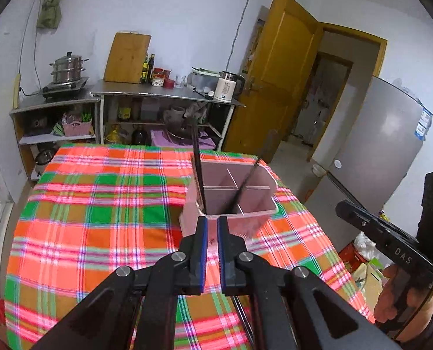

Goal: Organize utensils
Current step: 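Move both grippers back down to the yellow and black chopsticks on the cloth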

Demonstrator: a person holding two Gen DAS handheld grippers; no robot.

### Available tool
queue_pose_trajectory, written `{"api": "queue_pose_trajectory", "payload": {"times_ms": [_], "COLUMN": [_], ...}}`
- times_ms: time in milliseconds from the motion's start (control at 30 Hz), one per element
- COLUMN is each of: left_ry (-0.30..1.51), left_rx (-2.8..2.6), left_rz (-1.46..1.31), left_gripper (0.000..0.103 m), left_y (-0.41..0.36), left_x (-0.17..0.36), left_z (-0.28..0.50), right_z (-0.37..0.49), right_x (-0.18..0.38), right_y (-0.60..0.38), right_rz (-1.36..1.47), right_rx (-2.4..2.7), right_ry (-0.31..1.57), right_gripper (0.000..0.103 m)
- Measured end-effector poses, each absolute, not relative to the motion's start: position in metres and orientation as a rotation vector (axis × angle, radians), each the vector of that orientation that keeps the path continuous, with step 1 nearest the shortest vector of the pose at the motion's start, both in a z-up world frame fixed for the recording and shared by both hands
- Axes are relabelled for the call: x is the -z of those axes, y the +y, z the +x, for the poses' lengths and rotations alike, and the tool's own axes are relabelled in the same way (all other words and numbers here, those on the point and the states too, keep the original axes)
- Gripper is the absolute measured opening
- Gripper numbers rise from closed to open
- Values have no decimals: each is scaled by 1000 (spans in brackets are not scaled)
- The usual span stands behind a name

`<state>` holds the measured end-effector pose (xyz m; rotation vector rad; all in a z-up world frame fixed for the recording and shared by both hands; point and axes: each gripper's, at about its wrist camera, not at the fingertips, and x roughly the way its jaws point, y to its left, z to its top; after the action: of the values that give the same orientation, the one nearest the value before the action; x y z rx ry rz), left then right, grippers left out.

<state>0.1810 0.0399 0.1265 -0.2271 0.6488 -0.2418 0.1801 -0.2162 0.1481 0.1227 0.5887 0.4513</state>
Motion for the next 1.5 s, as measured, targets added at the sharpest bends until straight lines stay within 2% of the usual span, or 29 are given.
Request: {"api": "queue_pose_trajectory", "payload": {"times_ms": [267, 667, 1167, 1300, 1500], "left_ry": [654, 710, 805, 836, 882], "left_rx": [240, 252, 258, 268, 275], "left_rz": [-231, -233, -243, -244, -255], "left_gripper": [5, 5, 6, 6, 6], "left_y": [31, 29, 17, 10, 3], "left_x": [-101, -69, -37, -24, -10], "left_z": [132, 107, 128, 137, 150], "right_z": [142, 118, 136, 147, 165], "right_x": [-125, -95, -53, -35, -8], "right_y": [-233, -242, -234, -233, -231], "right_rz": [135, 130, 112, 104, 90], "right_rx": [-425, -407, -409, -403, -396], "right_ry": [622, 688, 798, 843, 917], "right_gripper": [10, 10, 10, 15, 15]}}
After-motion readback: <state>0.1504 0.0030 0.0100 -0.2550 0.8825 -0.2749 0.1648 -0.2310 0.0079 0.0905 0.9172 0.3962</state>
